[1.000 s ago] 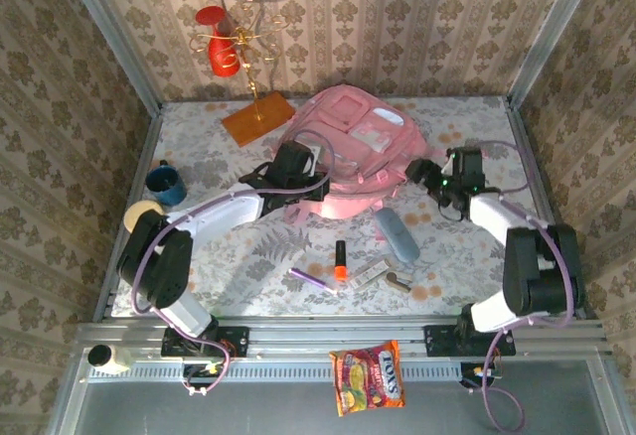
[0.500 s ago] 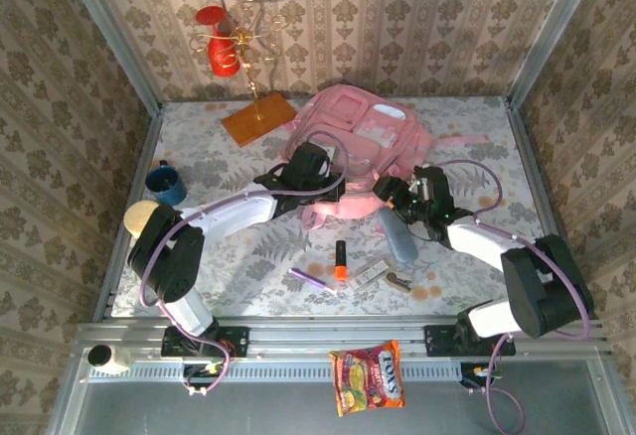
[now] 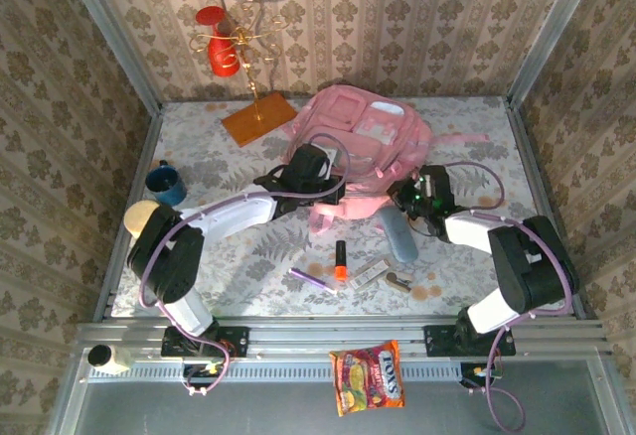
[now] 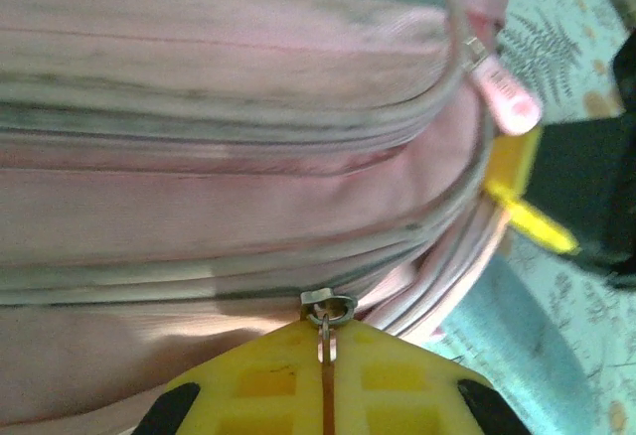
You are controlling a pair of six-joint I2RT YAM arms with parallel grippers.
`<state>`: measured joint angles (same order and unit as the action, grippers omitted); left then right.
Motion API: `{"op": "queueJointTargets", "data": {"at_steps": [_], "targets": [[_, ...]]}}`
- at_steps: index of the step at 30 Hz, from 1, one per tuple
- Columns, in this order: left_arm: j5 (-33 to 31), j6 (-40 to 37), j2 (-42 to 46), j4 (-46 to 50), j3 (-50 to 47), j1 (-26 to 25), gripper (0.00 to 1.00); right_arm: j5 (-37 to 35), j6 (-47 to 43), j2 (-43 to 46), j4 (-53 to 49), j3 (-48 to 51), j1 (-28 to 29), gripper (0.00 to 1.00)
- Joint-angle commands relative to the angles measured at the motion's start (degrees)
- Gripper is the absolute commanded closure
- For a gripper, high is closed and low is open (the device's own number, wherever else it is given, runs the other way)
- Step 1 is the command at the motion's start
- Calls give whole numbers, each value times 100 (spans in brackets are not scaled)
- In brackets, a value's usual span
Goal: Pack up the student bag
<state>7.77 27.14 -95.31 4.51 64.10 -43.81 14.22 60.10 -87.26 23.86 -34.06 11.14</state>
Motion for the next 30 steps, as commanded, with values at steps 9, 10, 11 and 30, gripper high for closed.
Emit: {"op": "queueJointTargets", "data": {"at_steps": [9, 10, 11, 30], "targets": [[-175, -1219, 919, 516, -801, 1529, 100, 505, -1369, 292, -1177, -797, -1263, 100], [-5, -1176, 931, 450, -777, 1498, 100, 612, -1474, 106, -1350, -1050, -1272, 100], [184, -1096, 951, 325, -759, 1446, 100, 697, -1558, -97, -1486, -1301, -1285, 100], [568, 460, 514, -521, -80, 718, 100, -347, -1233, 1610, -2442, -206, 305, 8]]}}
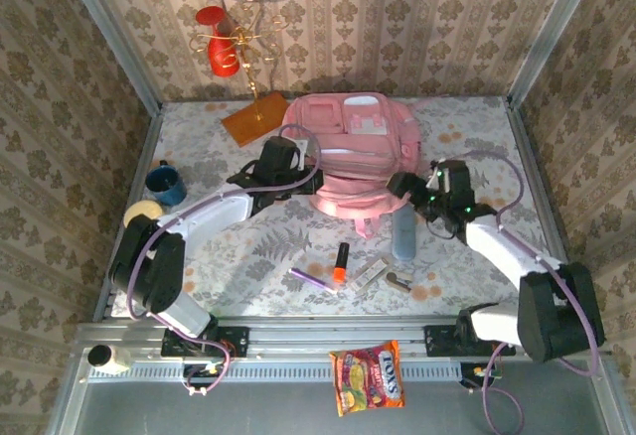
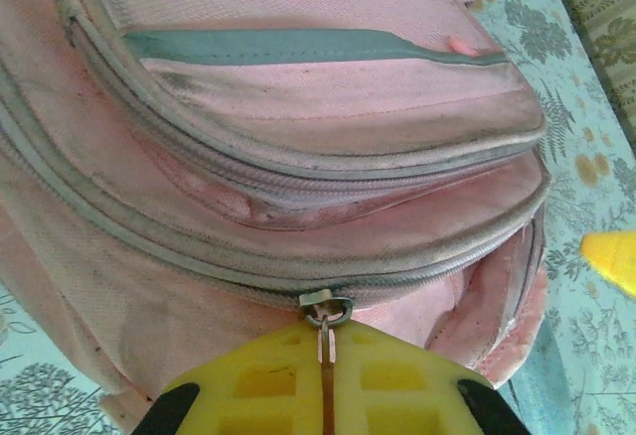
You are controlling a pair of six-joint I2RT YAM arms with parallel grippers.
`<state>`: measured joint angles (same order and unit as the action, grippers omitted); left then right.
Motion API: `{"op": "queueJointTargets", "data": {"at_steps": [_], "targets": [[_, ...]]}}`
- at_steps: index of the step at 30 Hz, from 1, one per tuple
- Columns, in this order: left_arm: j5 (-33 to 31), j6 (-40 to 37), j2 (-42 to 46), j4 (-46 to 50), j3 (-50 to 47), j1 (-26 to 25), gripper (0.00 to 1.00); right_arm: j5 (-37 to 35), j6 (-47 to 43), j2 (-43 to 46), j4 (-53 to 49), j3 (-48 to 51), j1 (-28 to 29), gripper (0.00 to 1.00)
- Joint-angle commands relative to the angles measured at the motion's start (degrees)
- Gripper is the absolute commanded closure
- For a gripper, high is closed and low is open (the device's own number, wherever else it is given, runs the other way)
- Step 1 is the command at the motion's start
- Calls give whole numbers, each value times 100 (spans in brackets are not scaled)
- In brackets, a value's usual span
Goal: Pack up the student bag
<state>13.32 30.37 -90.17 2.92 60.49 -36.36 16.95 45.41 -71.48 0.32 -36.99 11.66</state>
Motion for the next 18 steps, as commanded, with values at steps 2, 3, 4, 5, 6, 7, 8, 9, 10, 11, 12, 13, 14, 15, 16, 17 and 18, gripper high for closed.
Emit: {"op": "queueJointTargets", "data": {"at_steps": [2, 3, 4, 5, 6, 7, 8, 9, 10, 11, 12, 13, 14, 15, 16, 17, 18], "targets": [[30, 153, -9, -362, 318, -72, 100, -881, 301, -177, -24, 21, 513, 8], [43, 161, -16, -363, 358, -119, 100, -1000, 390, -299, 60, 6, 643, 7], [48, 155, -16, -345, 393, -155, 100, -1103, 457, -405, 165, 7, 732, 8], [56, 151, -16, -314, 432, -200, 100, -1242, 520, -533, 256, 2, 813, 8], [56, 137, -15, -294, 476, -245, 100, -1370, 566, -646, 339, -12, 866, 10], [56, 115, -10, -276, 497, -281, 100, -1480, 594, -735, 419, -14, 896, 11], [49, 87, -1, -227, 540, -329, 100, -1632, 600, -787, 487, -29, 927, 15], [39, 50, 13, -186, 552, -361, 100, -1751, 567, -969, 525, -89, 927, 20], [30, 40, 23, -168, 548, -380, 100, -1822, 539, -1053, 539, -146, 926, 26], [17, 24, 47, -152, 528, -398, 100, -1865, 483, -1103, 556, -196, 917, 33], [-7, 9, 76, -129, 496, -397, 100, -1929, 424, -1124, 557, -249, 914, 46], [-57, -32, 112, -101, 461, -387, 100, -1983, 372, -1115, 549, -273, 894, 58], [-132, -108, 150, -33, 438, -379, 100, -2029, 328, -1058, 563, -262, 844, 68], [-196, -197, 195, 66, 424, -346, 100, -2069, 282, -972, 553, -228, 742, 75], [-257, -295, 238, 130, 407, -308, 100, -2073, 232, -881, 534, -200, 629, 80], [-304, -424, 291, 209, 357, -228, 100, -2034, 193, -682, 522, -150, 461, 85], [-326, -555, 354, 256, 266, -125, 100, -1920, 160, -512, 522, -95, 262, 90]]}}
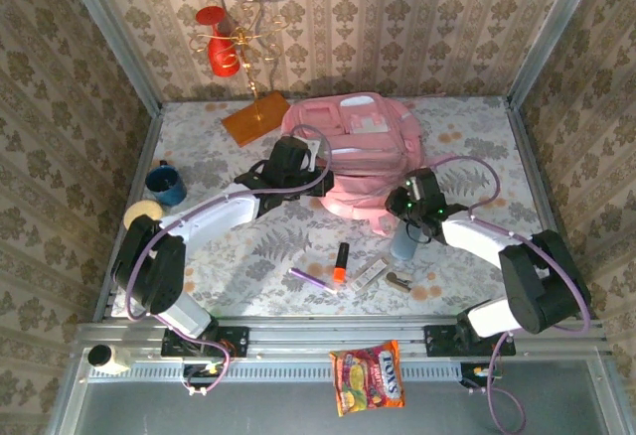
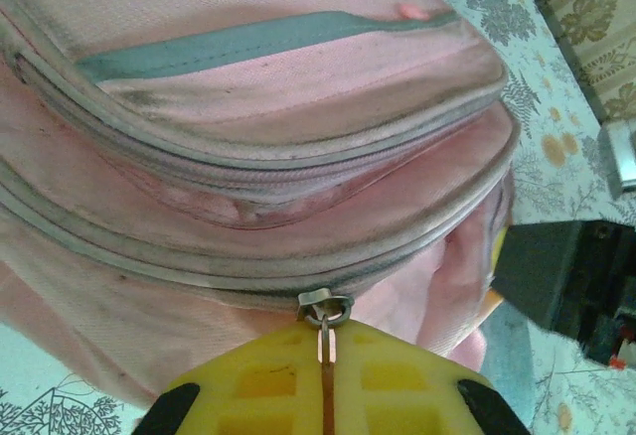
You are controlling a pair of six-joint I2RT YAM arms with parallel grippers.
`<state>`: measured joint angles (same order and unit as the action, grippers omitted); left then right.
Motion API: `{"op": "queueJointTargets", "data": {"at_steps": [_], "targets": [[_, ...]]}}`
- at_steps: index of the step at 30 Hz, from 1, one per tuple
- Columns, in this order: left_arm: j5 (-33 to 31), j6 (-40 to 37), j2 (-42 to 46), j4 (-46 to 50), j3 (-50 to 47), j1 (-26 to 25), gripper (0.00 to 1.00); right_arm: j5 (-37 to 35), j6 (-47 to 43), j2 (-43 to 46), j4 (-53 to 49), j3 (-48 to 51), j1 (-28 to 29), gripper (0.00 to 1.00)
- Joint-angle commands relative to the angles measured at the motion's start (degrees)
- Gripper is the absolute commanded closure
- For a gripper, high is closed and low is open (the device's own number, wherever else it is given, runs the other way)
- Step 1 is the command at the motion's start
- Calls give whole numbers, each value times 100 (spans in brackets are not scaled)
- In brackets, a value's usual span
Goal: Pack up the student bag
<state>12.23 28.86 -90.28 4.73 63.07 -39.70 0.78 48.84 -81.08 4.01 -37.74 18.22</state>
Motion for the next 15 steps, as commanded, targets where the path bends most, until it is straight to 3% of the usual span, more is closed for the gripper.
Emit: {"op": "queueJointTargets", "data": {"at_steps": [1, 3, 8, 15], "targets": [[-213, -546, 401, 109, -95, 321, 100, -166, -205, 587, 144, 33, -602, 93], [-239, -913, 457, 217, -323, 662, 100, 174, -326, 918, 25, 67, -1108, 100], [-80, -1357, 225, 173, -607, 1518, 100, 1151, -588, 971, -254, -243, -2203, 100], [736, -1429, -326, -112, -342, 1925, 100, 1895, -741, 93, -235, -901, -2428, 100]]}}
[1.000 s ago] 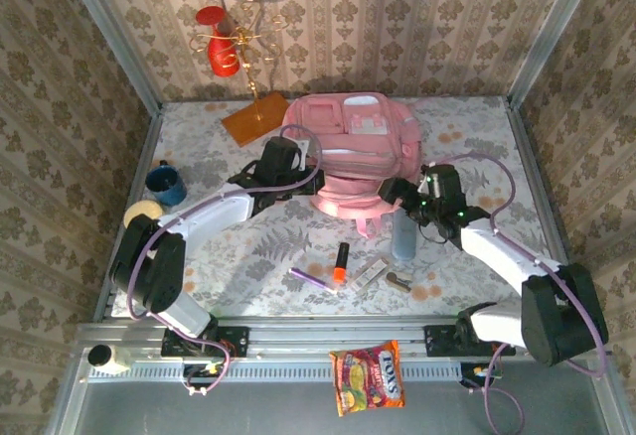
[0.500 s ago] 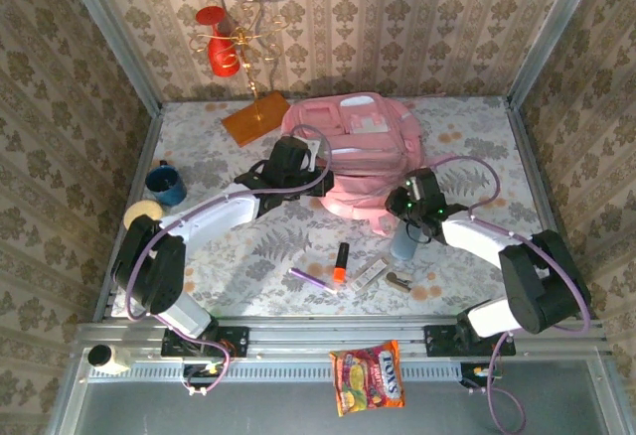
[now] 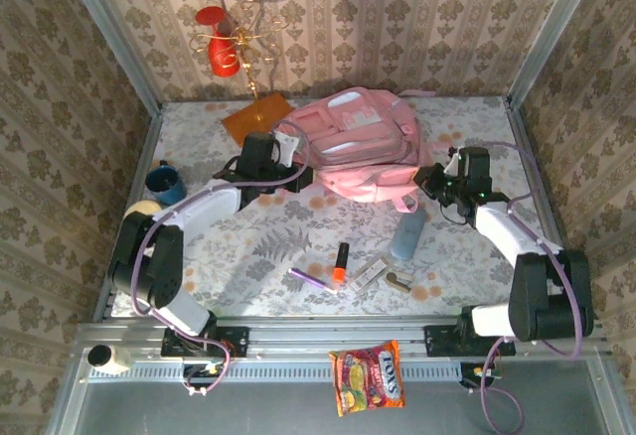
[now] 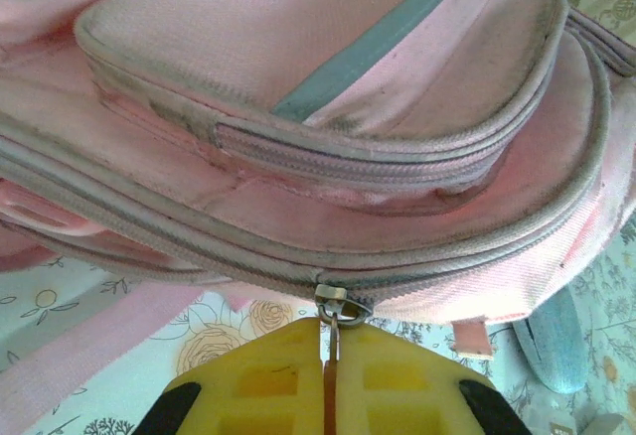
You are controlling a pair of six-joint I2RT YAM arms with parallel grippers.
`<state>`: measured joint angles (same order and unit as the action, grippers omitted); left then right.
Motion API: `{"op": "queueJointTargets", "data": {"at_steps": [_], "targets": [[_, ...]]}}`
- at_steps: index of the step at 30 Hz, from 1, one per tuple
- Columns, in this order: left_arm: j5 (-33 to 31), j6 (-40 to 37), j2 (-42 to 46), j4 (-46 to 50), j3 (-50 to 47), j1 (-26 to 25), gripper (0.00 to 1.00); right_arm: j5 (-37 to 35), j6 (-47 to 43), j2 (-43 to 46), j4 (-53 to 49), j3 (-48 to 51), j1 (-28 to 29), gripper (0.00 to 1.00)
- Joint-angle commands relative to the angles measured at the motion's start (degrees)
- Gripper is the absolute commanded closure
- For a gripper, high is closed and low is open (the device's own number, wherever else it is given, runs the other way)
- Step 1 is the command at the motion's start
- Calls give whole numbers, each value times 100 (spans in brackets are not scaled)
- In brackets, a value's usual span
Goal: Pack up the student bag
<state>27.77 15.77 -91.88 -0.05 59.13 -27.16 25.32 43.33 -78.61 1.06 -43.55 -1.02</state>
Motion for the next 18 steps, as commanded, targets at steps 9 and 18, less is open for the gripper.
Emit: {"op": "queueJointTargets", "data": {"at_steps": [9, 18], "targets": [[-445, 1464, 276, -858, -14, -320, 100, -564, -954, -1173, -866, -1247, -137, 56], [-1317, 2160, -179, -946, 616, -994, 100, -1784, -1002, 403, -1348, -727, 434, 28]]}}
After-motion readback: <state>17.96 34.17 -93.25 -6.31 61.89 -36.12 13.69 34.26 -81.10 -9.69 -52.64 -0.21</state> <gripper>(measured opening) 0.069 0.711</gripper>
